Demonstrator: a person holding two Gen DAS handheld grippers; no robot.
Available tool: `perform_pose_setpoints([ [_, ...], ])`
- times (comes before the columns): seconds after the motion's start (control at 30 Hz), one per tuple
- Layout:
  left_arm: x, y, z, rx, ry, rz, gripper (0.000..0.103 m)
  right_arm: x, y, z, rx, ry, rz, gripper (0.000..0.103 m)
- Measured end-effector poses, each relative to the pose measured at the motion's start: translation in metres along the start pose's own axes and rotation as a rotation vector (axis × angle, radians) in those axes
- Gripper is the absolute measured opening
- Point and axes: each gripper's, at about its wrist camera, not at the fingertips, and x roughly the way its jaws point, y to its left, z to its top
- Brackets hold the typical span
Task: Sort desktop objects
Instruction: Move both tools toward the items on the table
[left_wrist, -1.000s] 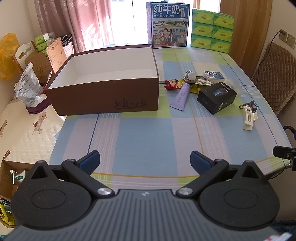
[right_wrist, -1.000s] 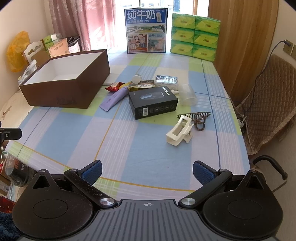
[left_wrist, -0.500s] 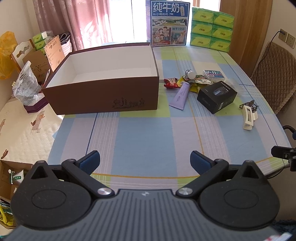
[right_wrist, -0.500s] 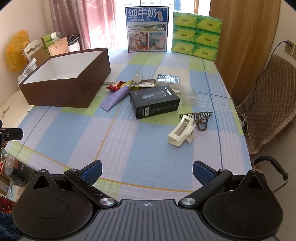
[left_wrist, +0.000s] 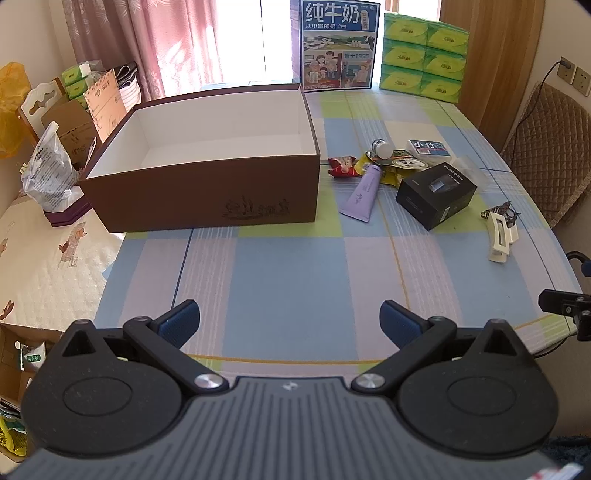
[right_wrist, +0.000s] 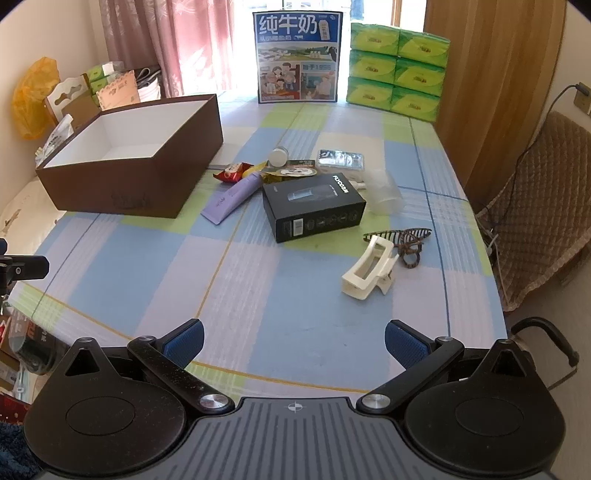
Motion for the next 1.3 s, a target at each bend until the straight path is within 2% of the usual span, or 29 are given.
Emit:
perform_pose_setpoints([
  [0.57, 0.013, 0.004, 0.01, 0.004, 0.019, -0.013, 0.102, 0.012, 0.002, 0.014, -0.02, 0.008, 0.013, 0.101],
  [1.13, 0.027, -0.007, 0.008, 0.034, 0.043, -0.095, 0.102, 0.02, -0.003, 0.005, 0.001, 0.025, 0.015, 0.101],
  [1.3, 0.033, -0.013, 0.011, 0.058, 0.043, -0.13, 0.102, 0.023, -0.014, 0.003, 0.05, 0.023, 0.0, 0.101],
])
